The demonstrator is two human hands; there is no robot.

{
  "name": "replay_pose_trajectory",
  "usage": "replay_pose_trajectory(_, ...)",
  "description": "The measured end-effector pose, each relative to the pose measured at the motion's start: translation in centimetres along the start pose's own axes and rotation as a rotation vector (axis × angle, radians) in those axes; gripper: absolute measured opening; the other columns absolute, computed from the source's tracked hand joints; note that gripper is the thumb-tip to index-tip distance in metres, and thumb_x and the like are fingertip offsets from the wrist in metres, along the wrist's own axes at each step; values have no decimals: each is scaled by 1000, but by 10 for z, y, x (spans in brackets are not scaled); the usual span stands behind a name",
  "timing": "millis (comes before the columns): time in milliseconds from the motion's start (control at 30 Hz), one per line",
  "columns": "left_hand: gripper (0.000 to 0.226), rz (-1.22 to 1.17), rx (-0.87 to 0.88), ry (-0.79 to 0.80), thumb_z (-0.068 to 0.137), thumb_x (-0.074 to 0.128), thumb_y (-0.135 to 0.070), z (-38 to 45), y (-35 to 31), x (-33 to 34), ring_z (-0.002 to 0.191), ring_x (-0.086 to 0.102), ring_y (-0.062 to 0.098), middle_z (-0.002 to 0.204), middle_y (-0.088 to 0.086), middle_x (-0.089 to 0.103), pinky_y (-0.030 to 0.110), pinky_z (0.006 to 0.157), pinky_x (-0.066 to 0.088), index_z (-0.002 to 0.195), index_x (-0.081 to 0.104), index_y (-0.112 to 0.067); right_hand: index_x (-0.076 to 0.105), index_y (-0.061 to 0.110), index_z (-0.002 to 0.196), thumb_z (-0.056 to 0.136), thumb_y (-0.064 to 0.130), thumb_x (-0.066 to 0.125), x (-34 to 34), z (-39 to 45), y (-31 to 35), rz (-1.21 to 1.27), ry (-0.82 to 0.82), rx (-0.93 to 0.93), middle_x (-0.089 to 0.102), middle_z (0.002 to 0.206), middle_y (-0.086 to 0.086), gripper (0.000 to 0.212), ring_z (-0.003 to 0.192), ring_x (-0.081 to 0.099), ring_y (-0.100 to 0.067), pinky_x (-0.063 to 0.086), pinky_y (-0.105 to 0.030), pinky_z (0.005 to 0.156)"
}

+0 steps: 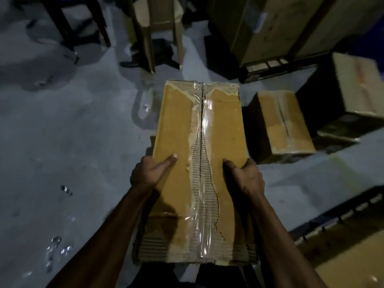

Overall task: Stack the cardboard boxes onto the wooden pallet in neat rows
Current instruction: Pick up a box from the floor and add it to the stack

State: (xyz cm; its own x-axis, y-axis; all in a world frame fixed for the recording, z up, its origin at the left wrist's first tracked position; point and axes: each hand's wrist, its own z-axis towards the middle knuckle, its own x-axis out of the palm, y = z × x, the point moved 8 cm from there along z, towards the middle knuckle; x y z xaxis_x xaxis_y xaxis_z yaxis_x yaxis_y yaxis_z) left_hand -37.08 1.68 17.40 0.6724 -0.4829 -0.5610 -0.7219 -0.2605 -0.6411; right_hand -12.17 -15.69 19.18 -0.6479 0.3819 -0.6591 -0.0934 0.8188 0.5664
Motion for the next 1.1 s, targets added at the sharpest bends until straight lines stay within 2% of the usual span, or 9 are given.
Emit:
replay_pose_trajectory(133, 92, 70, 150, 59, 58, 59, -93, -39, -17, -6, 93, 67, 27, 109, 0, 69, 46, 91, 55, 121, 65, -27, 46, 24, 135, 72, 81, 51, -24, -66, -30, 100, -138, 50, 61, 124, -7, 85, 109, 59, -33, 48, -53, 97)
replay_pose_trajectory(233, 74, 117, 234, 105, 70, 64, -82, -69, -28, -5, 91, 66, 28, 103, -2, 70, 41, 90, 54, 118, 68, -25, 46, 26, 132, 72, 81, 51, -43, -115, -54, 161, -248, 139, 61, 121, -4, 81, 106, 59, -31, 49, -51, 95)
replay_pose_trajectory(300, 72, 142, 298, 157, 73, 64, -80, -91, -37, 1, 91, 65, 29, 103, -1, 71, 41, 90, 53, 117, 69, -23, 49, 24, 130, 75, 78, 52, -54, -146, -73, 184, -318, 194, 62, 119, -4, 77, 104, 59, -31, 50, -47, 93)
replay_pose_trajectory(433, 67, 229, 419, 255, 76, 62, -78, -140, -53, 20, 81, 59, 25, 99, -2, 67, 30, 67, 42, 112, 67, -22, 50, 22, 128, 78, 74, 53, -80, -207, -115, 250, -464, 284, 62, 119, -7, 73, 103, 60, -33, 50, -41, 88)
replay_pose_trajectory(533, 83, 278, 495, 348, 63, 57, -90, -178, -60, 43, 84, 67, 29, 100, 2, 73, 40, 80, 56, 109, 69, -22, 51, 20, 130, 82, 69, 56, -98, -254, -150, 293, -563, 356, 62, 121, -9, 69, 107, 59, -34, 45, -38, 84)
replay_pose_trajectory(633, 92, 320, 578, 404, 55, 52, -95, -219, -62, 63, 84, 69, 31, 98, 4, 74, 44, 82, 58, 107, 70, -21, 49, 17, 132, 84, 66, 57, -111, -297, -183, 344, -638, 408, 61, 123, -11, 69, 110, 56, -34, 45, -39, 89)
replay_pose_trajectory(800, 76, 416, 738, 470, 72, 56, -86, -300, -54, 101, 81, 66, 31, 96, 5, 71, 43, 79, 57, 106, 68, -19, 43, 14, 140, 86, 65, 55, -125, -373, -247, 424, -734, 488, 57, 130, -13, 75, 117, 53, -35, 43, -39, 90)
replay_pose_trajectory(933, 74, 426, 789, 547, 71, 56, -87, -372, -29, 136, 78, 67, 27, 91, 1, 71, 44, 78, 59, 104, 67, -22, 37, 13, 146, 88, 63, 54, -132, -443, -307, 483, -791, 559, 54, 137, -14, 79, 123, 51, -36, 42, -38, 92)
replay_pose_trajectory(1100, 62, 427, 836, 674, 74, 60, -82, -481, 9, 180, 84, 67, 30, 93, 2, 68, 48, 83, 58, 99, 59, -24, 36, 14, 146, 87, 63, 53, -149, -539, -390, 511, -883, 635, 54, 137, -15, 79, 122, 51, -37, 43, -40, 91)
